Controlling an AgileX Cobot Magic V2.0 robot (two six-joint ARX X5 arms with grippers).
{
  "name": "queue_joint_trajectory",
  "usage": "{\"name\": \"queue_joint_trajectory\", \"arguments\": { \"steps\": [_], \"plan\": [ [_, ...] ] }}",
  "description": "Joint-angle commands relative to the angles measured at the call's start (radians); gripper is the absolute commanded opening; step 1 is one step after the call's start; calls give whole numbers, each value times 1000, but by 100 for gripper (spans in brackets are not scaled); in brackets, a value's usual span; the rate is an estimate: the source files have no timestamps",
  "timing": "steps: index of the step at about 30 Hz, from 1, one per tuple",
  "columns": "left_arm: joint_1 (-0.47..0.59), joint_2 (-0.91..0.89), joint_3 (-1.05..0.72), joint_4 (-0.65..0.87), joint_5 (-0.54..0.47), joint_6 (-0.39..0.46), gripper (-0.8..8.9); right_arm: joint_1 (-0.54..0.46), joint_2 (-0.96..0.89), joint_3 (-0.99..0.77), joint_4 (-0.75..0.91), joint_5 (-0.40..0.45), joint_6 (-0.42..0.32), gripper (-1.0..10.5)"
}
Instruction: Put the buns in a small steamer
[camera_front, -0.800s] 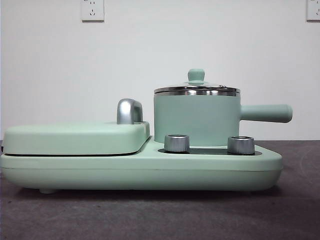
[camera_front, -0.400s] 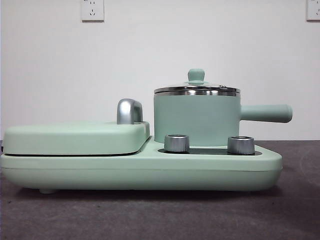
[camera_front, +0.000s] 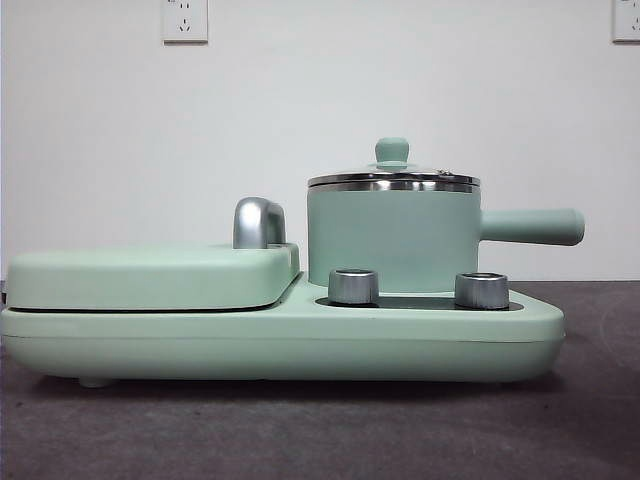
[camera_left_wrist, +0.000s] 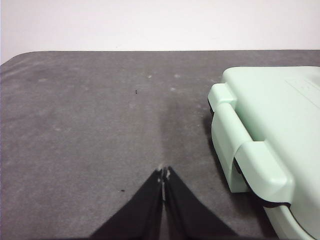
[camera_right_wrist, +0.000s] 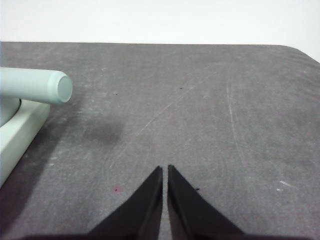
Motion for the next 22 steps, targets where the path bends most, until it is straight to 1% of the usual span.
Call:
{"name": "queue_joint_trajectory", "arguments": {
  "steps": [1,22],
  "plan": [
    [2,-2,-20,-6,-3,10,7,-2,-2,-11,8,3,-11,15],
    [2,-2,-20,-6,-3,10,7,-2,-3,-11,27,3,-11,15]
  ]
}}
